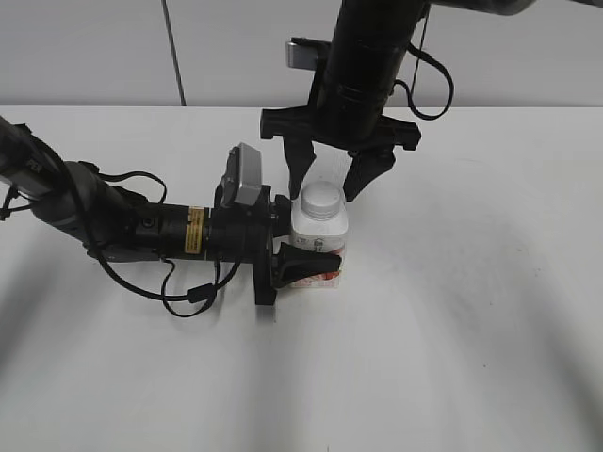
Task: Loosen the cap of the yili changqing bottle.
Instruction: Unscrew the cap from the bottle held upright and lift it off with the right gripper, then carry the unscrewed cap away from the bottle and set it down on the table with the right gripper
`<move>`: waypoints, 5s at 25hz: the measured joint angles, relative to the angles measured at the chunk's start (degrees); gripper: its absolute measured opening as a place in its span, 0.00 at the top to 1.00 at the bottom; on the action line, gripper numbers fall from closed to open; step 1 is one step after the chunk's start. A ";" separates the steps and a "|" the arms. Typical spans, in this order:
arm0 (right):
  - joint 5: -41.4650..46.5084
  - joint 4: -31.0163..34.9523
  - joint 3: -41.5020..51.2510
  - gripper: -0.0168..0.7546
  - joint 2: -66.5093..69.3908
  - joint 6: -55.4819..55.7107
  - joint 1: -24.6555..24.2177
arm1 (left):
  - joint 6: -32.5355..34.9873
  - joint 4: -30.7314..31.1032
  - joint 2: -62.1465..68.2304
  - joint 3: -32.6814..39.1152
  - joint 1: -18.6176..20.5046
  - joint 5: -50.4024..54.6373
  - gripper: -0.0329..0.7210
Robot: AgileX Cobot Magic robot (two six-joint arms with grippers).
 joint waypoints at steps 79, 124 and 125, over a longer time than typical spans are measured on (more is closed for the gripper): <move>-0.02 -2.31 1.13 0.47 0.00 -82.65 0.97 | 0.17 0.08 0.00 -0.06 -0.08 0.29 0.42; 0.52 -5.11 -1.90 0.47 -4.29 -28.87 -5.88 | -0.01 0.08 0.00 -0.17 -0.08 0.46 0.42; 0.52 -3.73 -1.60 0.47 -4.29 -28.74 -6.99 | -0.01 0.08 0.00 -0.17 -0.08 0.46 0.42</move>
